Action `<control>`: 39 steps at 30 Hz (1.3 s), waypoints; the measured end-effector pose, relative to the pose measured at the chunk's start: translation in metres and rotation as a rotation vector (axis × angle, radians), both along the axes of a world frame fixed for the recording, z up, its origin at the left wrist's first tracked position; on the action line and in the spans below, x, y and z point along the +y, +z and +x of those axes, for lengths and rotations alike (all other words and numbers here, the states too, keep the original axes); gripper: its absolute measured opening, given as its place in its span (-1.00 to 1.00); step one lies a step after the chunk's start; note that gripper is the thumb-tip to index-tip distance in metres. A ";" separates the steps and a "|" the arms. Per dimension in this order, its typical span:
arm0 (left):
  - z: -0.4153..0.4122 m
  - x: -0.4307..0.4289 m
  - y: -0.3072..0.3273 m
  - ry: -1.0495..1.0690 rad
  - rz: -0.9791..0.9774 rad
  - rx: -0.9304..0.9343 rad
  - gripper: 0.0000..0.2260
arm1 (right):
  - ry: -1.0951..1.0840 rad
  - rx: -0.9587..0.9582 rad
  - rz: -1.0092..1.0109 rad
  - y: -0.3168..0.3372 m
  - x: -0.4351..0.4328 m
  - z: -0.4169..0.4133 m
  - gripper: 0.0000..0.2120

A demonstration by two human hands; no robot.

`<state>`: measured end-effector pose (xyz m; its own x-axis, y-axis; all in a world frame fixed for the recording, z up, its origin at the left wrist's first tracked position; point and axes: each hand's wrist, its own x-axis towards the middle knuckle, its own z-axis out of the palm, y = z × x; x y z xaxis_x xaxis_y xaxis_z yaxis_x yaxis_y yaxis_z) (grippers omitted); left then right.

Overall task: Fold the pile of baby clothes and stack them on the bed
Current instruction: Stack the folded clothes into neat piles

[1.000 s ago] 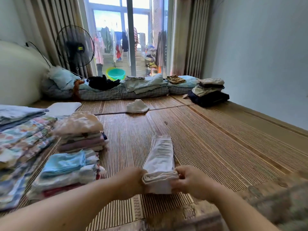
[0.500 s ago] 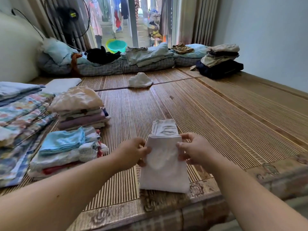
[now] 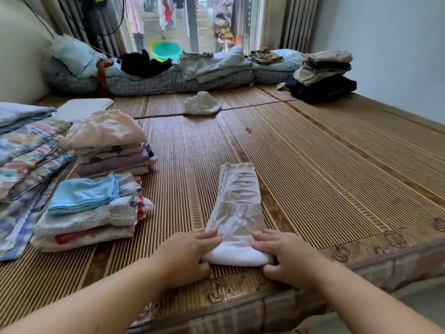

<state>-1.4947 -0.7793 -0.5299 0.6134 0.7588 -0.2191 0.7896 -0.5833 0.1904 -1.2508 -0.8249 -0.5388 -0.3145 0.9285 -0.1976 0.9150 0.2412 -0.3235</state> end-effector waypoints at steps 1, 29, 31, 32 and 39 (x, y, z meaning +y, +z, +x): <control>0.000 0.000 0.000 -0.007 0.024 -0.008 -0.43 | -0.006 0.005 0.056 -0.006 -0.004 0.000 -0.42; 0.011 0.085 0.006 0.662 -0.119 -0.491 -0.54 | -0.734 0.777 -0.139 0.014 0.097 -0.041 -0.54; 0.018 0.077 -0.002 0.485 -0.059 -0.311 -0.51 | -0.622 0.555 -0.095 0.013 0.091 -0.041 -0.57; 0.019 0.074 -0.004 0.383 -0.041 -0.207 -0.52 | -0.540 0.429 -0.063 0.014 0.087 -0.043 -0.59; 0.014 0.060 0.002 0.194 0.061 0.162 -0.57 | -0.356 0.091 -0.035 0.018 0.057 -0.049 -0.63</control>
<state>-1.4808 -0.7195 -0.5280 0.4161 0.8734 -0.2531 0.9050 -0.4248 0.0219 -1.2997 -0.7680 -0.5207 0.0095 0.9760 -0.2173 0.9069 -0.1000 -0.4094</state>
